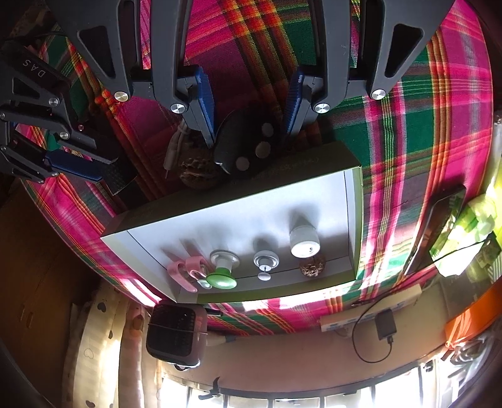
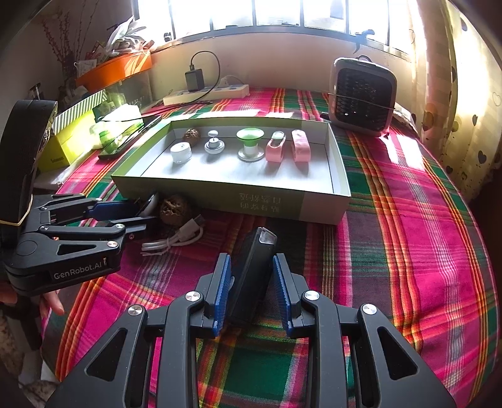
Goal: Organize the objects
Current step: 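Close the left tool on the black round dotted object while the right tool holds the black device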
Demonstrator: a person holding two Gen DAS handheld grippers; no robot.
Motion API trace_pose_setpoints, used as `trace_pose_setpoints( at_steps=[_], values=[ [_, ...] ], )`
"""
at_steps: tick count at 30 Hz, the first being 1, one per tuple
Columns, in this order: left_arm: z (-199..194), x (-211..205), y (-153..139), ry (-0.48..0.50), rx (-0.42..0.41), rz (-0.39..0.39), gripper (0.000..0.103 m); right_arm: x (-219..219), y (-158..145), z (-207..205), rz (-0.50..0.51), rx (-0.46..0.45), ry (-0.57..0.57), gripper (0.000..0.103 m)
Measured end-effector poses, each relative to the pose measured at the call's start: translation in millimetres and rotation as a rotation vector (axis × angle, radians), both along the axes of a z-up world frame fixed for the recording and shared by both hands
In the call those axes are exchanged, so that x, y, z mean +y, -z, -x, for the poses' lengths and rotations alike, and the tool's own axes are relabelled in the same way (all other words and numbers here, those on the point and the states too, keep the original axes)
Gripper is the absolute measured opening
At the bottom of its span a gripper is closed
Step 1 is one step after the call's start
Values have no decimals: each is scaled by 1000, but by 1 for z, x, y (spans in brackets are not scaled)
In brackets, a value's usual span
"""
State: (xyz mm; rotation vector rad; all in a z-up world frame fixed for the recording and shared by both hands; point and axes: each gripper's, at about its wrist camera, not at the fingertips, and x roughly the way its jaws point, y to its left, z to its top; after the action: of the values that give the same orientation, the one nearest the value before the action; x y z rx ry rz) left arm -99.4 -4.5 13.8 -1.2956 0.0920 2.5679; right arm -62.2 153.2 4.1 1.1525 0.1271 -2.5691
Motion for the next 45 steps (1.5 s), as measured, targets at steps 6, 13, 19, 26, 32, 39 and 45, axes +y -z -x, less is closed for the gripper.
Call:
trace_pose_setpoints(
  at_steps=[6,13,19,26,32,39,45],
  values=[
    [2,0,0,-5,-2,-5,38,1,0,2,-1,3,-8,29],
    [2,0,0,-15,3,-17,37,2,1,2,6,4,-12,29],
    [1,-1,0,-26,5,-27,37,2,1,2,6,4,-12,29],
    [0,-4,1,-39,9,-41,28,2,1,2,6,5,-12,30],
    [0,-4,1,-39,9,-44,28,2,1,1,7,5,-12,29],
    [-1,-5,1,-41,12,-47,28,1,1,1,3,9,-13,29],
    [-1,-5,1,-43,11,-51,28,0,0,1,-5,15,-15,29]
  ],
)
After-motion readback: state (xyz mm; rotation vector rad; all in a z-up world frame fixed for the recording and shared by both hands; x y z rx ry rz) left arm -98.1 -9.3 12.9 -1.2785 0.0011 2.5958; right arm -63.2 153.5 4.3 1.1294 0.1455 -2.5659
